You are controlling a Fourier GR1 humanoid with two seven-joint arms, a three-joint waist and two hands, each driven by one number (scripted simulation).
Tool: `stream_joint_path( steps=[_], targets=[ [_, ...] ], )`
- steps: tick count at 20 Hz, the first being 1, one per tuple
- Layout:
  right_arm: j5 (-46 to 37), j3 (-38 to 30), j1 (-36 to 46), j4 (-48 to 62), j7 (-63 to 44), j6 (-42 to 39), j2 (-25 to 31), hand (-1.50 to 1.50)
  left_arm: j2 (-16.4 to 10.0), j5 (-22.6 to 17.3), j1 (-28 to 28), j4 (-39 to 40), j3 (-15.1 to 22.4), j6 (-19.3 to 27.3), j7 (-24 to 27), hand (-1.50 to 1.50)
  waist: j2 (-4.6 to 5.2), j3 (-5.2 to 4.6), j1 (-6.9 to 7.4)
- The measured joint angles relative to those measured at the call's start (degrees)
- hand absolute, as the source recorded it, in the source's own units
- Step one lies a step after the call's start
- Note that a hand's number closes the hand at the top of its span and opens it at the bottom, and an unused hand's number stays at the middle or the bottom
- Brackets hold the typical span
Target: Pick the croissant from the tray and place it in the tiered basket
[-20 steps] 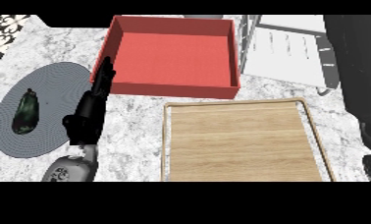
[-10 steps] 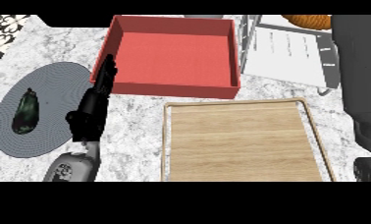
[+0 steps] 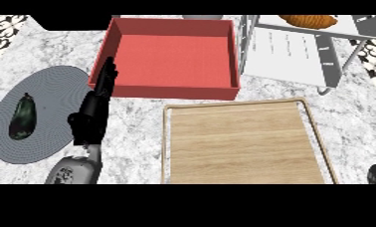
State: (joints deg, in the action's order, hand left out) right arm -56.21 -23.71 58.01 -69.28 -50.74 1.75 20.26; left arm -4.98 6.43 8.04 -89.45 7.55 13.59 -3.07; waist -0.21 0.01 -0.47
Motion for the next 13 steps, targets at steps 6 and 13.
stream_joint_path(
  steps=[6,13],
  targets=[
    [6.0,-6.9,-9.7,-15.3,-3.0,-1.0,1.1,-1.50,-0.9,-0.6,-1.5,-1.0,-1.4,-0.3,0.1,0.00,-0.42,0.02,-1.26],
    [20.4,-18.7,-27.2,-35.7,-1.0,-9.3,1.7,-1.50,-0.6,-0.6,-2.6,-1.2,-1.8,0.0,0.4,0.00,-0.65,0.05,-2.72]
  ],
)
